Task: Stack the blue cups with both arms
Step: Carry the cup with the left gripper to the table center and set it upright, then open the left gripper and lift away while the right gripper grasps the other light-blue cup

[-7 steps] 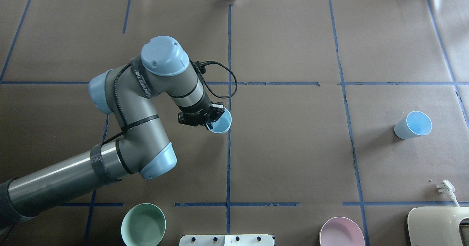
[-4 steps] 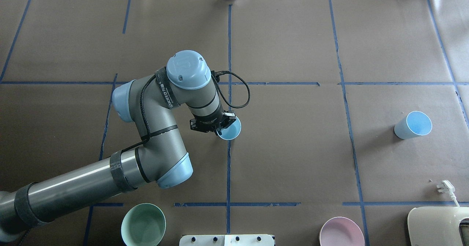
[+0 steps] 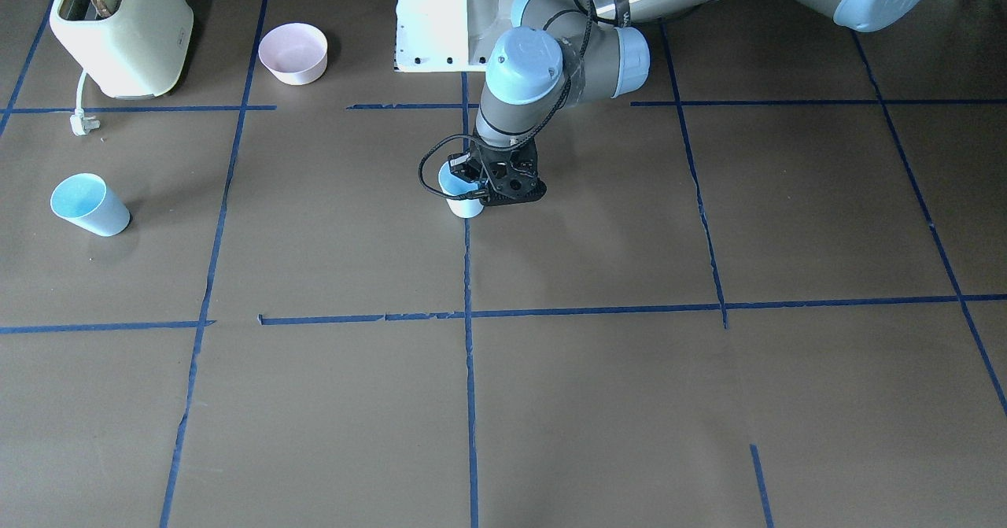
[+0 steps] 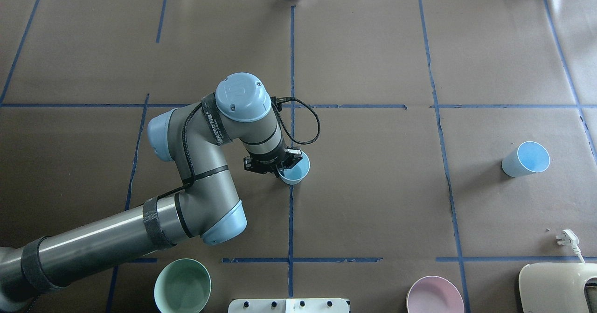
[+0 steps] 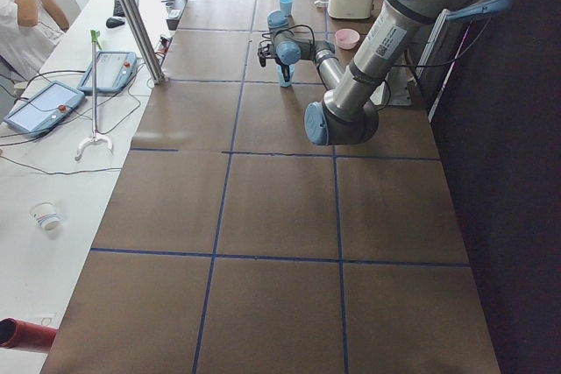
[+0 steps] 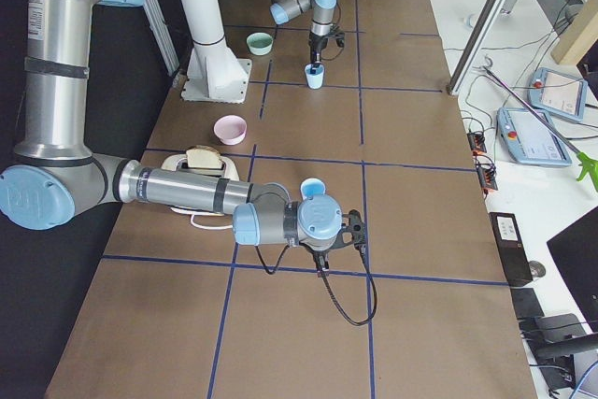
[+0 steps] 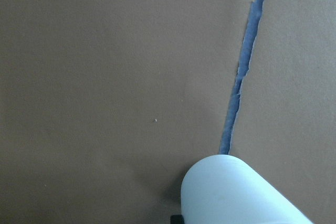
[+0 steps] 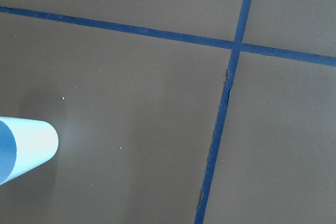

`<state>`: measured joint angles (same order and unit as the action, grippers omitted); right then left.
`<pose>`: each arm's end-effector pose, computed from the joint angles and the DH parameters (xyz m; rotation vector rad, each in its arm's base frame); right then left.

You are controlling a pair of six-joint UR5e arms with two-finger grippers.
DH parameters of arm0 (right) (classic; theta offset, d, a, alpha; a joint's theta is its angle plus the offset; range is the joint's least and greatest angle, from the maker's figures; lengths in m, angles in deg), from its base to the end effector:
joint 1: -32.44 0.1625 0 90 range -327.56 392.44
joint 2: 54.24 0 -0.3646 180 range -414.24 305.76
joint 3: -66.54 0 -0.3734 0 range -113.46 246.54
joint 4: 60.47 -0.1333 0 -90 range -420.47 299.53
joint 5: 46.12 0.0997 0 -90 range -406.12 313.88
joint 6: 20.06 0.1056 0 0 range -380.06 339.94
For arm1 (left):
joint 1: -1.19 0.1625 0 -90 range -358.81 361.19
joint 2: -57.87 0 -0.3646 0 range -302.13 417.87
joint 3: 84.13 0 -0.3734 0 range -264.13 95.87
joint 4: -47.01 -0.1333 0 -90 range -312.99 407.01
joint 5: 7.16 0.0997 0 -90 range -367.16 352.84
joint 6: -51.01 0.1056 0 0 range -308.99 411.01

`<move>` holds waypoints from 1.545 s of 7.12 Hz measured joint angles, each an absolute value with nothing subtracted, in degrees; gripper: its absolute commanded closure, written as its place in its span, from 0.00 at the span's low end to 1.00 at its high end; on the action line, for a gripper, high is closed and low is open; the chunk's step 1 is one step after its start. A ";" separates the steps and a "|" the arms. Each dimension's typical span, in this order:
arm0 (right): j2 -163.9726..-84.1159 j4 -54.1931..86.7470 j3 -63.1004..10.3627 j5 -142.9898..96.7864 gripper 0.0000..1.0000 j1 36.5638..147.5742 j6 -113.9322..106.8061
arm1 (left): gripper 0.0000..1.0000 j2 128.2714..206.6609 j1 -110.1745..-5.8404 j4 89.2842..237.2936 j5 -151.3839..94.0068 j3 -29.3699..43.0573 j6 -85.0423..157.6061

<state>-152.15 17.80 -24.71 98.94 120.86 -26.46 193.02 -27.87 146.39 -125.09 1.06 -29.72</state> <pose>0.0350 -0.4265 0.6184 0.1220 -0.9573 -0.1708 0.5526 -0.4030 0.1622 -0.1517 0.9513 -0.1069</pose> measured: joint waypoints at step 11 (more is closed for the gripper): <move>-152.63 -14.21 -26.69 90.44 0.06 95.25 22.34 | 0.00 187.61 -34.29 151.83 -126.16 6.57 -29.76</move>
